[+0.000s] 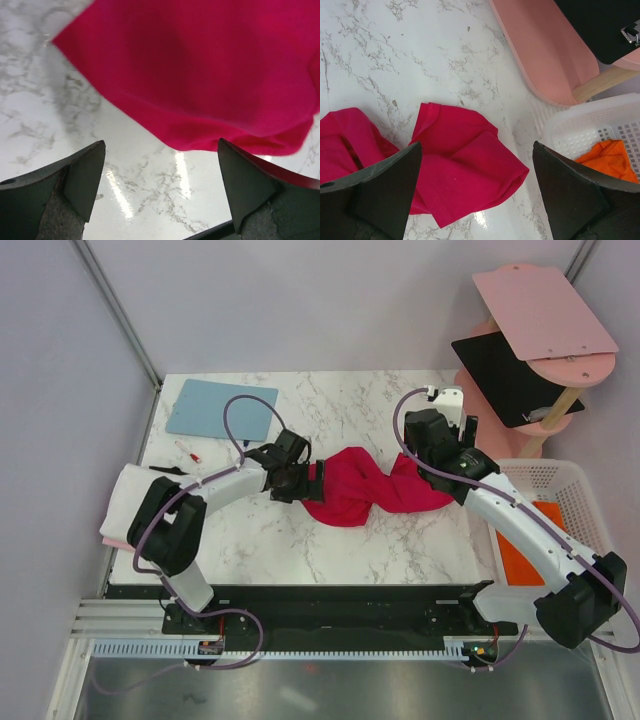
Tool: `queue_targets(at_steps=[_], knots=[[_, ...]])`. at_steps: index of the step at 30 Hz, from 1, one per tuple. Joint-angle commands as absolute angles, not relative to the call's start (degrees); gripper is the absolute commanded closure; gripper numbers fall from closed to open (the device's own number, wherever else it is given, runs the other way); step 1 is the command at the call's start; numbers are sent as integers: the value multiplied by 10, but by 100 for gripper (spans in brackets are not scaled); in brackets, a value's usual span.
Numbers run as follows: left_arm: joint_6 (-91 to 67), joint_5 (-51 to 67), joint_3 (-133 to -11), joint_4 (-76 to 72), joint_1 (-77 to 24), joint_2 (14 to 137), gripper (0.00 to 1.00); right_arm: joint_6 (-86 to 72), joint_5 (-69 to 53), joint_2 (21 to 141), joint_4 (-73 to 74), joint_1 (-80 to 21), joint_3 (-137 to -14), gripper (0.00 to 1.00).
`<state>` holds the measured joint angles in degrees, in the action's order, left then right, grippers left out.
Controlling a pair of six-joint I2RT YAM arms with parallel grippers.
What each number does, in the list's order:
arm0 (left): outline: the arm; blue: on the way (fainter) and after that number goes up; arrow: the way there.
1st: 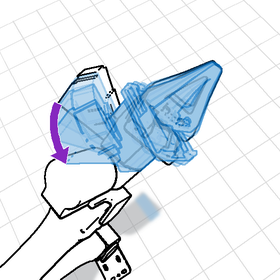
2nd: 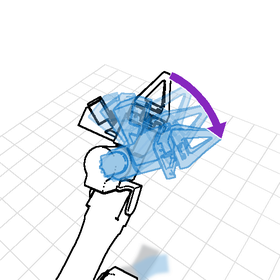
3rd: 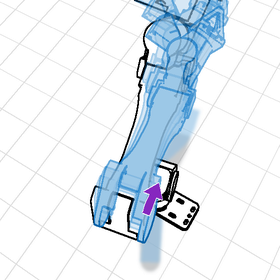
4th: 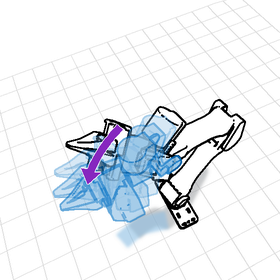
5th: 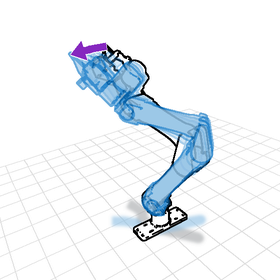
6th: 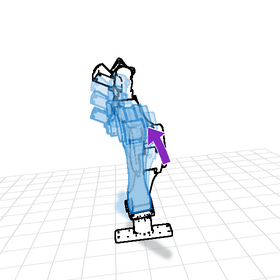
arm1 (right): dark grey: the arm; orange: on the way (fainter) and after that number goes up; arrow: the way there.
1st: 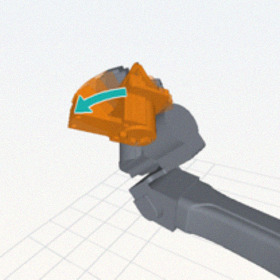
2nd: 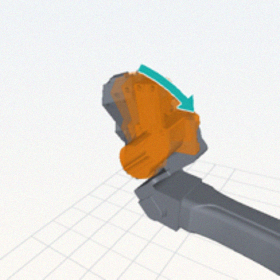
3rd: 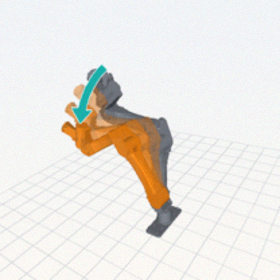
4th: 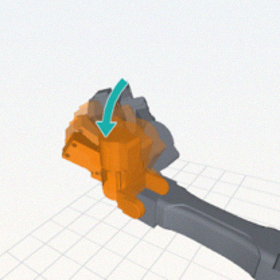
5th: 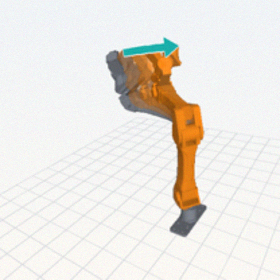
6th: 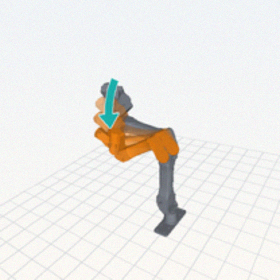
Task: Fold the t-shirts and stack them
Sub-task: Flatten out the tshirt
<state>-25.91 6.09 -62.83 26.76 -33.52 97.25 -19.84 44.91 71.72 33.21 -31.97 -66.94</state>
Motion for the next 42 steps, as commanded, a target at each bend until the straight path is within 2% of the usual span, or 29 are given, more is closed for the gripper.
queue_targets(at_steps=[1, 6, 11, 17, 20, 21, 22, 23, 30, 36, 42], knots=[[-316, 5, -601, 233, -307, 954, 0, -191, 446, 717, 308, -314, -657, 2], [-331, 28, -575, 197, -281, 969, 0, -178, 394, 721, 280, -309, -628, 4], [-345, 31, -576, 166, -275, 996, 1, -160, 342, 786, 296, -303, -647, 5], [-356, 24, -594, 155, -274, 1050, 12, -162, 327, 814, 306, -302, -655, 5], [-357, 28, -604, 146, -274, 1078, 38, -159, 324, 809, 302, -301, -653, 5], [-357, 28, -608, 144, -274, 1083, 68, -157, 323, 810, 303, -298, -652, 5], [-356, 27, -615, 145, -274, 1092, 89, -156, 323, 809, 303, -297, -651, 5], [-351, 26, -619, 148, -274, 1092, 98, -156, 323, 809, 302, -295, -650, 5], [-316, 2, -622, 195, -247, 975, 98, -144, 243, 833, 295, -287, -638, 6], [-258, -25, -718, 304, -219, 898, 98, -147, 164, 889, 293, -287, -651, 9], [-232, -18, -765, 350, -197, 862, 98, -157, 118, 902, 267, -287, -650, 10]])
